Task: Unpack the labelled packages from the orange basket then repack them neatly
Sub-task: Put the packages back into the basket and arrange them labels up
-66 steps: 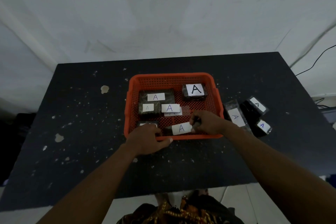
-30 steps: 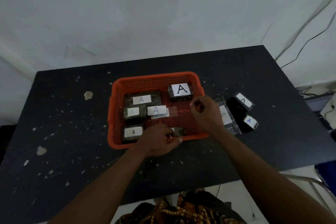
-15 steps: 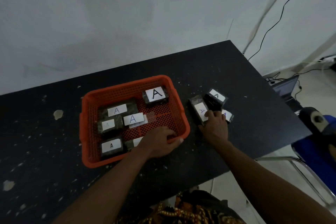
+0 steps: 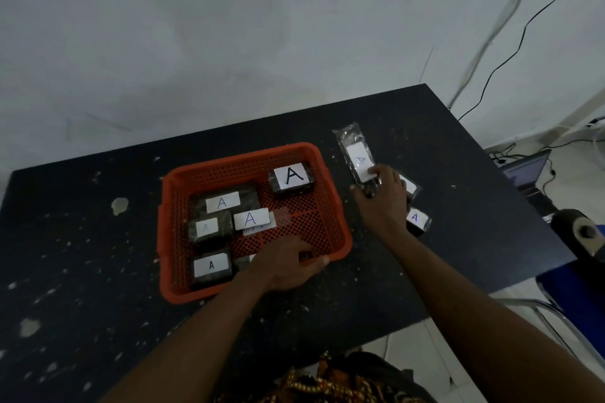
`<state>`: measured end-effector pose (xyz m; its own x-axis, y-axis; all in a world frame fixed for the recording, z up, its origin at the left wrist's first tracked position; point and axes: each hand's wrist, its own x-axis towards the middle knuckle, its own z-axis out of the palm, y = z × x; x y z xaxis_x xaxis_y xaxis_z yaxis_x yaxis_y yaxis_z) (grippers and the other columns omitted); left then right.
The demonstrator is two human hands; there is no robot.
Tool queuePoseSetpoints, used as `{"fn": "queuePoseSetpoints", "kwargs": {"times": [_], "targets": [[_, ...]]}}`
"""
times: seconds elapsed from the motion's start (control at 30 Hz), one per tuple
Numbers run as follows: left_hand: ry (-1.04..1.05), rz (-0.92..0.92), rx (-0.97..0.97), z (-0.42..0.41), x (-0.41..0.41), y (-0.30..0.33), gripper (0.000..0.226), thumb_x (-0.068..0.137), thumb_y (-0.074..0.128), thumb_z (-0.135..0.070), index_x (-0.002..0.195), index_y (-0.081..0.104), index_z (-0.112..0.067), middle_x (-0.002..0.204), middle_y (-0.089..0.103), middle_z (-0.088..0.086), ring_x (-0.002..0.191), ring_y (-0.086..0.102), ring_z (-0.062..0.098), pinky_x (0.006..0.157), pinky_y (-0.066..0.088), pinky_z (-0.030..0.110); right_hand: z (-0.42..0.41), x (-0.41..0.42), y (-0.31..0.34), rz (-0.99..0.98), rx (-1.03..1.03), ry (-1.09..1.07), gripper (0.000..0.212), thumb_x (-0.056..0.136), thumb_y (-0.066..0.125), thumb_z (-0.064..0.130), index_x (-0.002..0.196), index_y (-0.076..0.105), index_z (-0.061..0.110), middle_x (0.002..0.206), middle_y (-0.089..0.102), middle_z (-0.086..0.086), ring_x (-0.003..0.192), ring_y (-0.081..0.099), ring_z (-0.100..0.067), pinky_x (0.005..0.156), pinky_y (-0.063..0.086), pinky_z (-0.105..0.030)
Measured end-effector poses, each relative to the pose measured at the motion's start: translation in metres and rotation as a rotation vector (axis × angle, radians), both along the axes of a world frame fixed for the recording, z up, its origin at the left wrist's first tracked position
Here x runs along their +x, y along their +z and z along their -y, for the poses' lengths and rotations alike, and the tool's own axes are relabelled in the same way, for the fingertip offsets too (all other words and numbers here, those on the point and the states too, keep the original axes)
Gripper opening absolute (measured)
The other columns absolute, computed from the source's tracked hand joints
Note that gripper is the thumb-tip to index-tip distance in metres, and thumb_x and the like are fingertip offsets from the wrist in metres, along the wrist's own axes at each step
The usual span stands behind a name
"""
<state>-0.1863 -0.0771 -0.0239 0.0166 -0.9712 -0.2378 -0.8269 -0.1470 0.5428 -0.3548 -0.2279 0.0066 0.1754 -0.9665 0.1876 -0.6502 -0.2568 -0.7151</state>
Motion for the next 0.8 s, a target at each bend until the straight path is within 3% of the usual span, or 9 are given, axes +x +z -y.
{"fn": "queuePoseSetpoints", "kwargs": {"times": [0.17, 0.3, 0.43, 0.5, 0.6, 0.7, 0.8], "targets": [[-0.003, -0.045, 0.044, -0.009, 0.010, 0.002, 0.069, 0.081, 0.032, -0.081, 0.092, 0.073, -0.026, 0.086, 0.067, -0.009, 0.076, 0.058, 0.005, 0.074, 0.051, 0.032, -0.002, 0.033, 0.024, 0.085, 0.014, 0.149, 0.049, 0.074, 0.078, 0.024, 0.116, 0.053, 0.023, 0.128, 0.054, 0.002, 0.117, 0.043, -0.015, 0.095, 0.038, -0.034], [0.025, -0.079, 0.031, -0.019, 0.020, -0.004, 0.064, 0.080, 0.034, -0.082, 0.100, 0.071, -0.035, 0.089, 0.067, -0.010, 0.075, 0.054, -0.003, 0.066, 0.044, 0.022, -0.010, 0.048, 0.027, 0.092, -0.005, 0.204, 0.051, 0.074, 0.078, 0.024, 0.117, 0.052, 0.024, 0.134, 0.052, 0.002, 0.122, 0.041, -0.016, 0.099, 0.036, -0.036], [0.065, -0.076, -0.014, -0.030, 0.026, -0.005, 0.044, 0.081, 0.039, -0.080, 0.096, 0.065, -0.048, 0.076, 0.060, -0.017, 0.069, 0.052, -0.005, 0.058, 0.036, 0.020, -0.014, 0.056, 0.025, 0.075, -0.018, 0.229, 0.051, 0.073, 0.079, 0.025, 0.115, 0.051, 0.028, 0.135, 0.052, 0.003, 0.124, 0.039, -0.015, 0.101, 0.035, -0.038], [0.088, -0.054, -0.013, -0.035, 0.029, -0.003, 0.045, 0.080, 0.039, -0.082, 0.090, 0.066, -0.047, 0.074, 0.058, -0.017, 0.070, 0.052, -0.004, 0.057, 0.035, 0.020, -0.016, 0.058, 0.024, 0.050, -0.013, 0.286, 0.052, 0.072, 0.079, 0.026, 0.115, 0.050, 0.030, 0.135, 0.051, 0.004, 0.122, 0.037, -0.011, 0.097, 0.034, -0.036], [0.104, 0.013, 0.009, -0.044, 0.037, -0.002, 0.073, 0.076, 0.031, -0.087, 0.089, 0.074, -0.030, 0.079, 0.060, -0.013, 0.073, 0.053, 0.000, 0.059, 0.038, 0.021, -0.017, 0.061, 0.027, -0.098, 0.018, 0.516, 0.057, 0.072, 0.079, 0.027, 0.121, 0.050, 0.033, 0.135, 0.051, 0.002, 0.123, 0.040, -0.016, 0.097, 0.035, -0.035], [0.126, 0.035, 0.026, -0.056, 0.047, 0.002, 0.082, 0.073, 0.027, -0.090, 0.093, 0.076, -0.027, 0.084, 0.062, -0.011, 0.076, 0.054, 0.002, 0.060, 0.038, 0.022, -0.018, 0.064, 0.032, -0.330, 0.110, 0.794, 0.057, 0.073, 0.077, 0.021, 0.123, 0.051, 0.033, 0.135, 0.050, 0.002, 0.125, 0.040, -0.017, 0.104, 0.037, -0.040], [0.145, 0.039, 0.053, -0.066, 0.055, 0.003, 0.084, 0.072, 0.027, -0.090, 0.093, 0.076, -0.024, 0.088, 0.065, -0.006, 0.076, 0.058, 0.006, 0.061, 0.041, 0.021, -0.021, 0.067, 0.032, -0.495, 0.176, 0.899, 0.056, 0.073, 0.077, 0.016, 0.122, 0.054, 0.030, 0.131, 0.048, 0.002, 0.120, 0.041, -0.014, 0.097, 0.035, -0.030]]}}
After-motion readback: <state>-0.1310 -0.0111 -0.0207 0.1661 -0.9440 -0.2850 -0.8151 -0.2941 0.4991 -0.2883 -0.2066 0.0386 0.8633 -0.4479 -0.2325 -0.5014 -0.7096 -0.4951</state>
